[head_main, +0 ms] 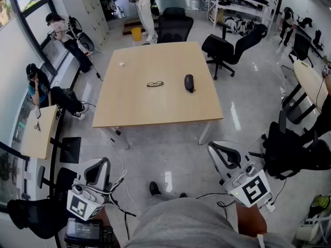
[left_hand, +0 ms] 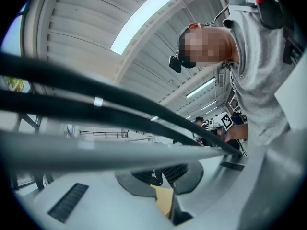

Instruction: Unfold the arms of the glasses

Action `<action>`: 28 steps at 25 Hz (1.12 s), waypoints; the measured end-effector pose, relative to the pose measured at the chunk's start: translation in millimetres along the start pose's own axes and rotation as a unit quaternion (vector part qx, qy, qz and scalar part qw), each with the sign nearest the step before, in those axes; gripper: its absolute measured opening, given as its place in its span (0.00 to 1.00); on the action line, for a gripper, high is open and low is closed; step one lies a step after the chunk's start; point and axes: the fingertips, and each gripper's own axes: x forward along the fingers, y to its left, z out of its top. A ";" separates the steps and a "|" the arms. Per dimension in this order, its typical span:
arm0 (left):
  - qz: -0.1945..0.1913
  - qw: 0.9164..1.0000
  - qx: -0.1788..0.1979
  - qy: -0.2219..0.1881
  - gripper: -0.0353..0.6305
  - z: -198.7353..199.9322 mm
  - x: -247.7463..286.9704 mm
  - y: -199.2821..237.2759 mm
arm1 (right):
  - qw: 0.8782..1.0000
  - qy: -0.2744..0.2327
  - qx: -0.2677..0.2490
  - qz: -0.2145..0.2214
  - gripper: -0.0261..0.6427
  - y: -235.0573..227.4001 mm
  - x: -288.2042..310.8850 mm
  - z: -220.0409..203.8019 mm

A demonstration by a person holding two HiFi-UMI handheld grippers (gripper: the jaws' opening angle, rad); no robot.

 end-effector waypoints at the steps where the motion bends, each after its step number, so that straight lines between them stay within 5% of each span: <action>1: -0.001 1.000 0.000 0.000 0.06 -0.9 0.4 0.8 | 1.000 0.000 0.001 -0.001 0.05 -0.5 1.2 -0.5; 15: -0.011 1.000 -0.016 0.001 0.06 -22.4 2.3 30.5 | 1.000 0.026 0.002 -0.013 0.05 -0.6 23.4 -18.2; 28: -0.045 0.998 -0.040 -0.002 0.06 -61.4 19.2 134.5 | 0.997 0.029 0.036 -0.064 0.05 -5.5 109.0 -30.7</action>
